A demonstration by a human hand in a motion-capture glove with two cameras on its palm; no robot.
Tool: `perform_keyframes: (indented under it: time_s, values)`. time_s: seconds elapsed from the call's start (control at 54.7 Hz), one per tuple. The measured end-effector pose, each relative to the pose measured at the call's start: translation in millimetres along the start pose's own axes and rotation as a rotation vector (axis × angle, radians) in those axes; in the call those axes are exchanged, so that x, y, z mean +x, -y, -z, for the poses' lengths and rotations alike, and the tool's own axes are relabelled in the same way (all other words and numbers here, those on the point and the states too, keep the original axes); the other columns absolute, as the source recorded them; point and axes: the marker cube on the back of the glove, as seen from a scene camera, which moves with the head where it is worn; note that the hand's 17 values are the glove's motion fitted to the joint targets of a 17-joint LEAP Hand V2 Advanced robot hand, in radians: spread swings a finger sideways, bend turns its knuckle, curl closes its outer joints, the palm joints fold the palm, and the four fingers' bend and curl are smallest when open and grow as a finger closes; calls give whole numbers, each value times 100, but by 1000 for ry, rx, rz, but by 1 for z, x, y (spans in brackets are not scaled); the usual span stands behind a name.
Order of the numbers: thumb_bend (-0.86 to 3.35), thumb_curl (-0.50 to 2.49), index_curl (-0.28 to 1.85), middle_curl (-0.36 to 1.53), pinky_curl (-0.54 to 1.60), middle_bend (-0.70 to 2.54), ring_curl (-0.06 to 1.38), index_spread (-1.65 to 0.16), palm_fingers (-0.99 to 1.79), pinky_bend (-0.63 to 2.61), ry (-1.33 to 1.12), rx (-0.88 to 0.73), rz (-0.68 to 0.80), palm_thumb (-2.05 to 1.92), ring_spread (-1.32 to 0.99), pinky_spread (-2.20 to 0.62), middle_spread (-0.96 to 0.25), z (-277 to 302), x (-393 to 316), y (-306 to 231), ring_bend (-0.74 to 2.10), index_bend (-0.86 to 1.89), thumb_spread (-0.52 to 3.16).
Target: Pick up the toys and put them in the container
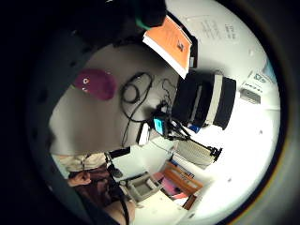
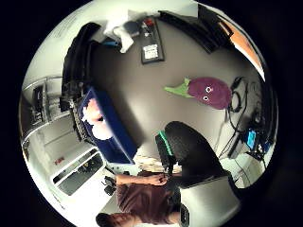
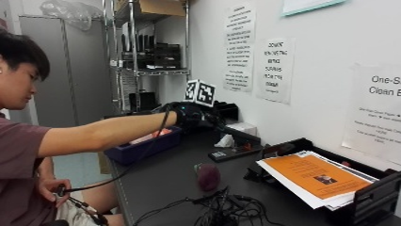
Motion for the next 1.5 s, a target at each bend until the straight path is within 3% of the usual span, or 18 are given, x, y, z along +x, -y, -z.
perform_keyframes:
  time_s: [0.311, 0.439, 0.512, 0.53, 0.549, 0.567, 0.676, 0.804, 1.115, 1.298, 1.499]
  values:
    - [-2, 35, 16, 26, 38, 11, 41, -23, -17, 98, -43, -220, -40, 6, 4, 7, 0, -161, 16, 56, 23, 6, 124]
    - [0, 35, 12, 27, 40, 20, 47, -23, 3, 109, 65, -44, -71, 11, -1, 1, -1, -181, 24, 62, 49, 3, 122]
    - [2, 36, 11, 34, 33, 42, 49, -25, 57, 97, 151, 11, -76, 18, -14, -12, -8, -185, 25, 61, 77, 11, 122]
    - [0, 35, 10, 31, 33, 32, 46, -25, 27, 99, 170, 26, -76, 15, -13, -10, -6, -186, 24, 60, 71, 5, 122]
    - [3, 36, 15, 39, 36, 51, 57, -26, 68, 97, 195, 48, -76, 21, -17, -16, -10, -187, 22, 59, 88, 18, 123]
    - [6, 37, 13, 39, 33, 58, 54, -26, 79, 93, 227, 77, -76, 26, -19, -18, -13, -188, 20, 58, 88, 18, 125]
    - [17, 47, 18, 46, 35, 68, 60, -27, 99, 92, 329, 216, -81, 53, -26, -25, -23, -189, 15, 46, 102, 25, 118]
    - [17, 56, 26, 56, 39, 84, 66, -31, 112, 95, 419, 278, -56, 62, -32, -29, -28, -160, 17, 27, 103, 44, 98]
    - [9, 70, 44, 73, 46, 101, 72, -36, 104, 103, 338, 444, 49, 66, -41, -32, -30, -9, 17, -38, 113, 71, 70]
    - [6, 77, 54, 80, 49, 104, 75, -36, 98, 107, 258, 482, 132, 66, -42, -33, -30, 47, -30, -70, 118, 77, 62]
    - [3, 83, 65, 86, 51, 107, 76, -37, 93, 111, 250, 454, 269, 67, -42, -33, -30, 68, -133, -88, 123, 78, 58]
